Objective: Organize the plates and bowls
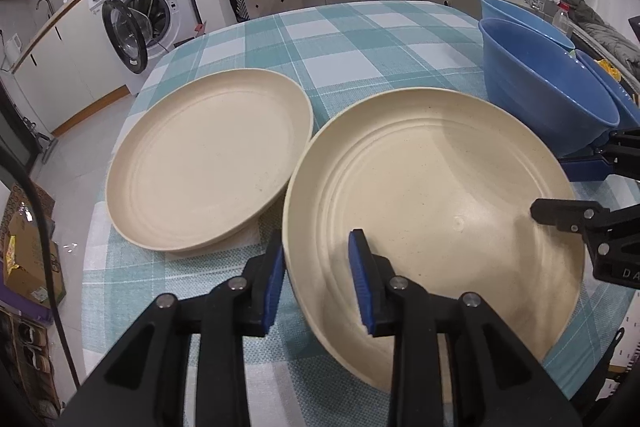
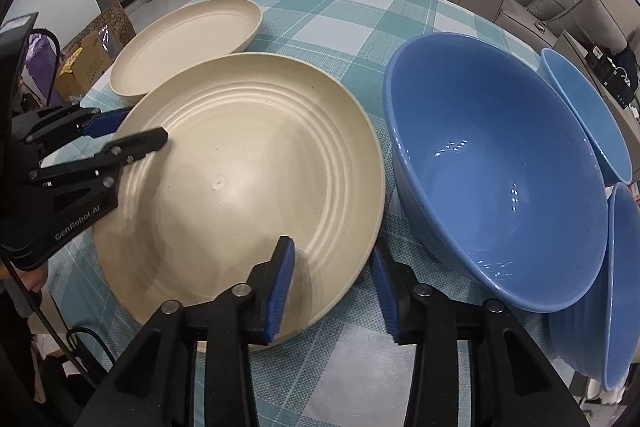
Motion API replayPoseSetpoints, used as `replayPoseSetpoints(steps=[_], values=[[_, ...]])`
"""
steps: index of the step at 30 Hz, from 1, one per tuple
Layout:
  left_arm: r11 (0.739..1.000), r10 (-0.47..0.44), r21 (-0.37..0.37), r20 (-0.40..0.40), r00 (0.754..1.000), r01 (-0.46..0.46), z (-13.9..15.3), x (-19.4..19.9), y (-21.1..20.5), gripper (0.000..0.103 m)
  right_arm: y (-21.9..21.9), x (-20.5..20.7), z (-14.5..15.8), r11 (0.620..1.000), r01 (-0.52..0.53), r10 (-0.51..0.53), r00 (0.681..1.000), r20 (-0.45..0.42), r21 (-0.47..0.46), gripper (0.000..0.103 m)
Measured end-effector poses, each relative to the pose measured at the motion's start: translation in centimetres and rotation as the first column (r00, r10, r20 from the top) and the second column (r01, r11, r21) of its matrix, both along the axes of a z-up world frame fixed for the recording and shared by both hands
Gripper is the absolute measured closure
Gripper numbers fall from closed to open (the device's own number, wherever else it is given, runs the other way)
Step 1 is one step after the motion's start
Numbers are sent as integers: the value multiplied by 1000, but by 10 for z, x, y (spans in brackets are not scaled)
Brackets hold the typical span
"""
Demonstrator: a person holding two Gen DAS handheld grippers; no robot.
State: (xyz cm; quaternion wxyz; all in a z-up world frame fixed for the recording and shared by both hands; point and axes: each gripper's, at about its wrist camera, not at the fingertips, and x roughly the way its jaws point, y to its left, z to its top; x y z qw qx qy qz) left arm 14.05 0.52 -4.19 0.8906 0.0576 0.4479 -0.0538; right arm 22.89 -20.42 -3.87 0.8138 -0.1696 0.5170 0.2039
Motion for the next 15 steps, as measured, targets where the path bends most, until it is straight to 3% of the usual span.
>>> replayPoseSetpoints(steps=[2, 4, 8, 13, 15], values=[[1000, -13, -20, -1, 1000, 13, 2, -2, 0, 56, 1, -2, 3, 1000, -3, 3, 1000, 6, 11, 54], [999, -19, -28, 5, 1000, 19, 4, -5, -1, 51, 1, -4, 4, 1000, -2, 1, 1000, 5, 15, 53], [999, -14, -43, 17, 1000, 14, 11, -9, 2, 50, 0, -8, 9, 1000, -2, 2, 1000, 13, 18, 48], [997, 12, -74, 35, 999, -9, 17, -16, 13, 48, -2, -13, 21, 996, -13, 12, 1000, 12, 89, 25], [996, 31, -82, 44, 999, -28, 20, -18, 19, 48, -1, -15, 27, 993, -17, 14, 1000, 24, 117, 22]])
